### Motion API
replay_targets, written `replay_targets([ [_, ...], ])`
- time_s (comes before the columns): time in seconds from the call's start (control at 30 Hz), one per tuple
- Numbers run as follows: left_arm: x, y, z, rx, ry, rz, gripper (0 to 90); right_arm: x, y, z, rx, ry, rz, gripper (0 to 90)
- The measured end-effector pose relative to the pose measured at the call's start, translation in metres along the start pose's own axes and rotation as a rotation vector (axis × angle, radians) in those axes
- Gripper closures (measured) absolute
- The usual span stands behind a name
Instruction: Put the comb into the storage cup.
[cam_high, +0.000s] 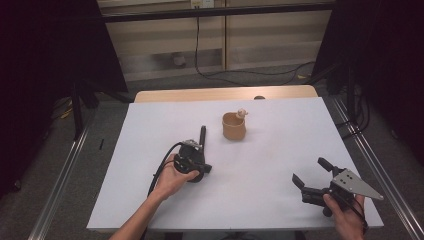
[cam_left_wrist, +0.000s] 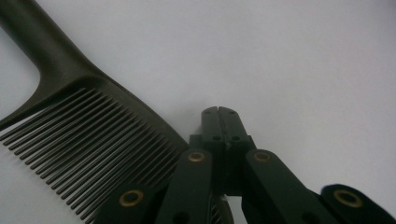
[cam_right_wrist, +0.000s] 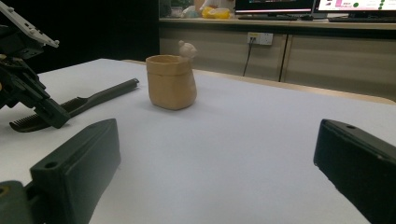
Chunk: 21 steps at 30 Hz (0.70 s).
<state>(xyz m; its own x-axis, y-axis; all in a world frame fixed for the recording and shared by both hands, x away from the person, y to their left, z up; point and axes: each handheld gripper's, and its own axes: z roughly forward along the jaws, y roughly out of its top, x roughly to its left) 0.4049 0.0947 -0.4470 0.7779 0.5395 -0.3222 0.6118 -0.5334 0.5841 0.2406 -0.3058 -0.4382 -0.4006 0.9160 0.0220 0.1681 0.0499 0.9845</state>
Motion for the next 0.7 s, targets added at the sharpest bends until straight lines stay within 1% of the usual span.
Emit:
replay_targets([
  [0.03,0.001,0.0,0.0,0.004,0.0,0.004,90.0,0.0,0.0,0.0,0.0,-0.001,0.003,0.0],
  [0.1,0.001,0.0,-0.001,0.003,-0.001,-0.005,90.0,0.0,0.0,0.0,-0.001,0.0,0.002,0.0],
  [0.3,0.003,0.0,-0.002,0.011,0.0,-0.008,90.0,0.0,0.0,0.0,-0.002,-0.001,0.005,0.0],
  [0.33,0.003,0.0,-0.003,0.011,0.0,-0.014,90.0,0.0,0.0,0.0,-0.002,0.0,0.003,0.0],
  [0.4,0.004,-0.001,-0.004,0.021,0.002,-0.007,90.0,0.0,0.0,0.0,-0.001,0.0,0.004,0.0],
  [0.47,0.007,-0.001,-0.006,0.025,0.001,-0.014,90.0,0.0,0.0,0.0,-0.002,0.0,0.003,0.0],
  [0.53,0.01,-0.003,-0.007,0.017,-0.013,-0.044,90.0,0.001,0.0,0.0,-0.002,0.0,0.004,0.0],
  [0.6,0.013,-0.003,-0.008,0.023,-0.021,-0.039,90.0,0.001,0.0,0.001,-0.002,0.001,-0.002,0.0],
  [0.7,0.012,-0.003,-0.008,0.023,-0.011,-0.035,90.0,0.001,0.0,0.001,0.002,0.0,0.0,0.0],
])
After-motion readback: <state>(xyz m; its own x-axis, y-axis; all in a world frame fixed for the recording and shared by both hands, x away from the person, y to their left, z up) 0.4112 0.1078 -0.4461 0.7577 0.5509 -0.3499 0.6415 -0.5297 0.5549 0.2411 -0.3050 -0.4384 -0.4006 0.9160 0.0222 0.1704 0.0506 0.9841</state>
